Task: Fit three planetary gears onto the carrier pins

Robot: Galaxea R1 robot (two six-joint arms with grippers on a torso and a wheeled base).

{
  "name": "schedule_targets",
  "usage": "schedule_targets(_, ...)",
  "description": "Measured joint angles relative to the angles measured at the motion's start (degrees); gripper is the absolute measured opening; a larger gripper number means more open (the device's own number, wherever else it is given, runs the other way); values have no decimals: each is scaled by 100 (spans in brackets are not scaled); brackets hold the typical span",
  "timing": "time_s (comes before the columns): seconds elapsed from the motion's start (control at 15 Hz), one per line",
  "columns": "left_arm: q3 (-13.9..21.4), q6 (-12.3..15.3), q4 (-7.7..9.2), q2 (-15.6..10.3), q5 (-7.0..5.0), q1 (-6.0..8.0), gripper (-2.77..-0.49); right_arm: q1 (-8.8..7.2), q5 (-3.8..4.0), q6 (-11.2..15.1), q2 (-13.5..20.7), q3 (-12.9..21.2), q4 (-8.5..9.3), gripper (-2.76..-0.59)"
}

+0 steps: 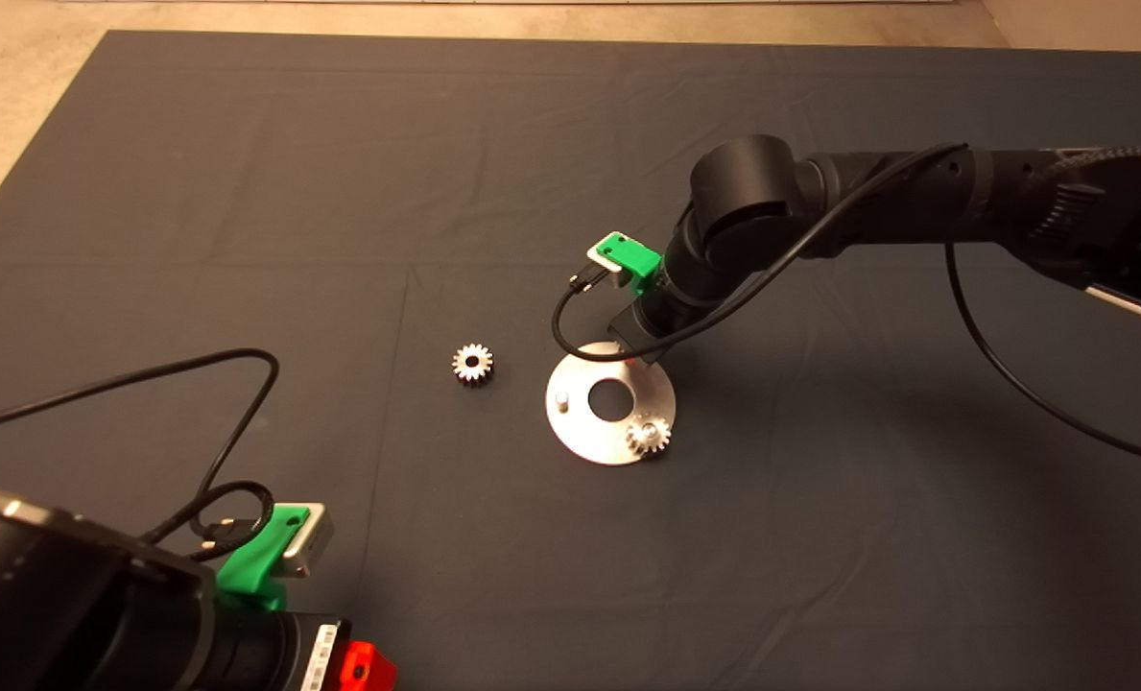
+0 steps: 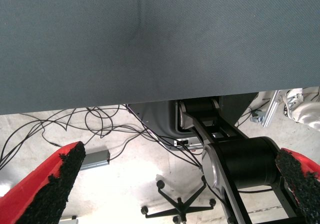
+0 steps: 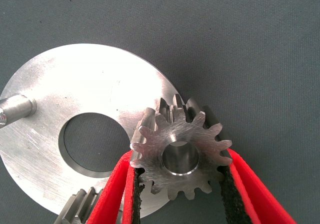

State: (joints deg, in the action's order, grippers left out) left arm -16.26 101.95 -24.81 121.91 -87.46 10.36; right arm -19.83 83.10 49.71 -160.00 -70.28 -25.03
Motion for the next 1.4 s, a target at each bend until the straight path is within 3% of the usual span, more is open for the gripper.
schedule_targets(0.2, 1, 0, 0, 0, 0, 0, -49, 0, 10, 1, 0, 19, 0, -247)
schedule_targets(0.4, 1, 0, 0, 1, 0, 0, -49, 32, 68, 1, 0, 115, 2, -247)
schedule_targets(1.4, 1, 0, 0, 0, 0, 0, -49, 73, 60, -73, 0, 157, -7, -247)
